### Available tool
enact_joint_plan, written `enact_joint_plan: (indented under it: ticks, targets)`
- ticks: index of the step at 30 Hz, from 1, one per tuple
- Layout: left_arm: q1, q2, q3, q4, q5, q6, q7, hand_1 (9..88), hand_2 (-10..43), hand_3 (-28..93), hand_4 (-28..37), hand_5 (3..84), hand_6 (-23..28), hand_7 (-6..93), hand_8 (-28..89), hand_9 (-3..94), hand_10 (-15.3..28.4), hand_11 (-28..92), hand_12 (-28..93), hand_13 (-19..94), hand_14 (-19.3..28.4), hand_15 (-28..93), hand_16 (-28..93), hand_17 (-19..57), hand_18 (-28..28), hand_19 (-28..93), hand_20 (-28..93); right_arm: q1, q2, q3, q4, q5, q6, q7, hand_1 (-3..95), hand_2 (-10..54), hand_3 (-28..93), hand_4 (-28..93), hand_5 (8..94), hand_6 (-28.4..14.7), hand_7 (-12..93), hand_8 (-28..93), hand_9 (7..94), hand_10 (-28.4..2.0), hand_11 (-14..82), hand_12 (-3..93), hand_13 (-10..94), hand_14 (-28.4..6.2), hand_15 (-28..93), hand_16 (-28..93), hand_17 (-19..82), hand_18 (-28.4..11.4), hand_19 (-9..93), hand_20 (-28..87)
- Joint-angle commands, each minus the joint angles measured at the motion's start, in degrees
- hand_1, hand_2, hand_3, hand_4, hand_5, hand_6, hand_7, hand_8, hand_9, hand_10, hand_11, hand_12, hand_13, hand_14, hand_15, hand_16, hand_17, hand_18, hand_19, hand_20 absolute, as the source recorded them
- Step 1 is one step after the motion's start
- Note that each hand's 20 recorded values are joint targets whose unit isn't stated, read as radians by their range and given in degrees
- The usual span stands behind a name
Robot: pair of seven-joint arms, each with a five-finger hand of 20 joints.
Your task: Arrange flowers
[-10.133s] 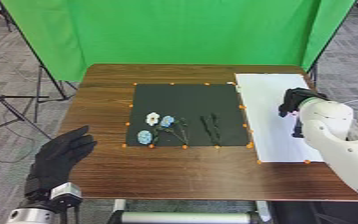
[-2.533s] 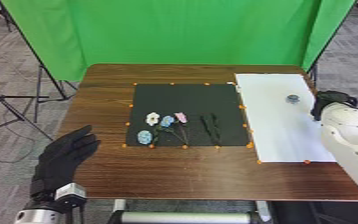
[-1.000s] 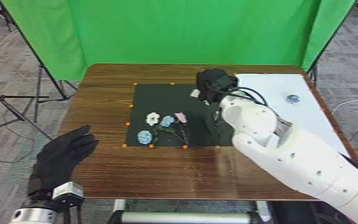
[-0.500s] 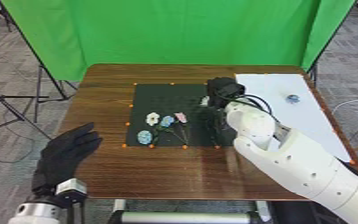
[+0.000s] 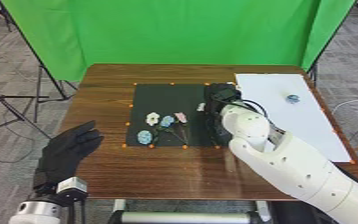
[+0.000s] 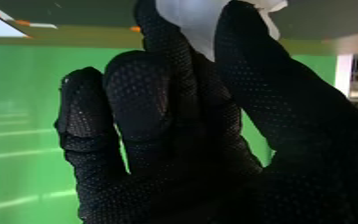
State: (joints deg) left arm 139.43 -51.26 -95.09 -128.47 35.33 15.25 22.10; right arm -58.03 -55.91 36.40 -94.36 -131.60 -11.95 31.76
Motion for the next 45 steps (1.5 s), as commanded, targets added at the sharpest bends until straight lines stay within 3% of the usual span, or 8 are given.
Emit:
enact_joint_plan:
  ticks: [1, 8, 13, 23, 26, 36, 39, 45]
  targets:
    - [1.50, -0.50, -0.35, -0.18, 0.10, -0.28, 0.20, 27.0, 5.1, 82, -20.2, 44.3, 13.2, 20.3, -11, 38.8, 22.5, 41, 11, 26, 27.7, 65, -14, -9.5, 21.9, 61, 6, -1.05, -0.94, 2.93, -2.29, 0.94, -11.68, 1.17, 42.6, -9.5, 83, -28, 64.3, -2.0, 22, -11, 66.4, -13.7, 28.8, 19.6, 66, -7.3, 76, 20, 40, -18.0, 93, 17]
    - [1.80, -0.51, -0.19, -0.09, 0.11, -0.30, 0.41, 27.0, 5.1, 82, -20.1, 44.4, 13.2, 20.2, -11, 38.8, 22.4, 41, 11, 26, 27.6, 65, -14, -9.5, 21.9, 61, 6, -0.09, -2.20, 4.39, -3.84, 3.47, -20.19, 2.67, 40.3, -9.5, 84, -28, 58.8, -4.4, 19, -13, 59.0, -16.8, 28.5, 18.1, 61, -10.0, 77, 18, 38, -18.6, 93, 19]
    - [1.97, -0.33, -0.09, -0.13, -0.06, -0.03, 0.81, 27.0, 5.0, 82, -20.0, 44.4, 13.2, 20.2, -11, 38.8, 22.4, 41, 11, 26, 27.7, 65, -14, -9.6, 21.9, 61, 6, -0.07, -1.39, 4.96, -5.32, 2.48, -18.71, 1.04, 39.0, -9.5, 84, -28, 54.0, -7.2, 17, -11, 51.7, -20.2, 26.6, 17.9, 57, -11.4, 78, 16, 36, -19.0, 93, 20]
    - [2.17, 0.13, 0.75, 0.18, -0.35, 0.25, 1.60, 27.0, 5.0, 82, -20.2, 44.3, 13.2, 20.3, -11, 38.9, 22.3, 41, 11, 26, 27.7, 65, -14, -9.6, 21.9, 61, 6, 0.28, -1.01, 5.82, -8.32, 2.37, -18.97, -1.02, 37.3, -9.5, 84, -28, 49.0, -9.7, 15, -10, 46.3, -22.3, 24.4, 18.0, 55, -12.1, 80, 14, 36, -19.3, 93, 22]
    - [2.41, 0.42, 0.88, 0.13, -0.57, 0.52, 2.07, 27.0, 5.0, 82, -20.1, 44.4, 13.2, 20.3, -11, 38.8, 22.4, 41, 11, 26, 27.7, 65, -14, -9.5, 21.9, 61, 6, 0.95, 0.21, 5.35, -8.50, 2.65, -15.75, -1.38, 36.8, -9.5, 83, -28, 47.4, -10.1, 14, -10, 44.9, -23.0, 22.5, 17.8, 54, -12.4, 80, 14, 36, -19.5, 93, 22]
    - [2.79, 1.33, 1.01, -0.41, -1.03, 1.19, 3.60, 27.0, 5.0, 82, -20.1, 44.4, 13.2, 20.3, -11, 38.7, 22.3, 41, 11, 26, 27.7, 65, -14, -9.5, 21.9, 61, 6, 0.26, 9.98, 12.47, -3.37, 7.92, -5.64, -5.85, 33.5, -8.7, 83, -28, 45.0, -8.7, 13, -10, 44.4, -20.6, 17.3, 16.6, 57, -10.6, 81, 13, 37, -18.7, 93, 21]
    - [2.29, 0.96, 1.17, -0.37, -0.75, 0.94, 3.03, 27.0, 5.0, 82, -20.1, 44.4, 13.2, 20.4, -11, 38.7, 22.3, 41, 11, 26, 27.8, 65, -14, -9.5, 21.9, 61, 6, -0.42, 12.55, 14.83, -1.28, 9.86, -4.83, -3.85, 31.9, -7.7, 84, -28, 44.6, -8.0, 14, -10, 44.2, -19.6, 15.9, 16.4, 58, -9.4, 82, 12, 37, -18.1, 93, 21]
    - [1.99, 0.61, 1.37, -0.44, -0.57, 0.75, 2.79, 27.0, 5.0, 82, -20.1, 44.3, 13.2, 20.3, -11, 38.8, 22.4, 41, 11, 26, 27.6, 65, -14, -9.5, 21.9, 61, 6, -2.15, 13.22, 21.03, 3.84, 12.76, -10.83, 1.99, 23.0, -0.3, 82, -28, 41.5, -4.2, 12, -11, 43.0, -16.3, 9.1, 15.0, 60, -10.0, 81, 13, 38, -19.4, 93, 23]
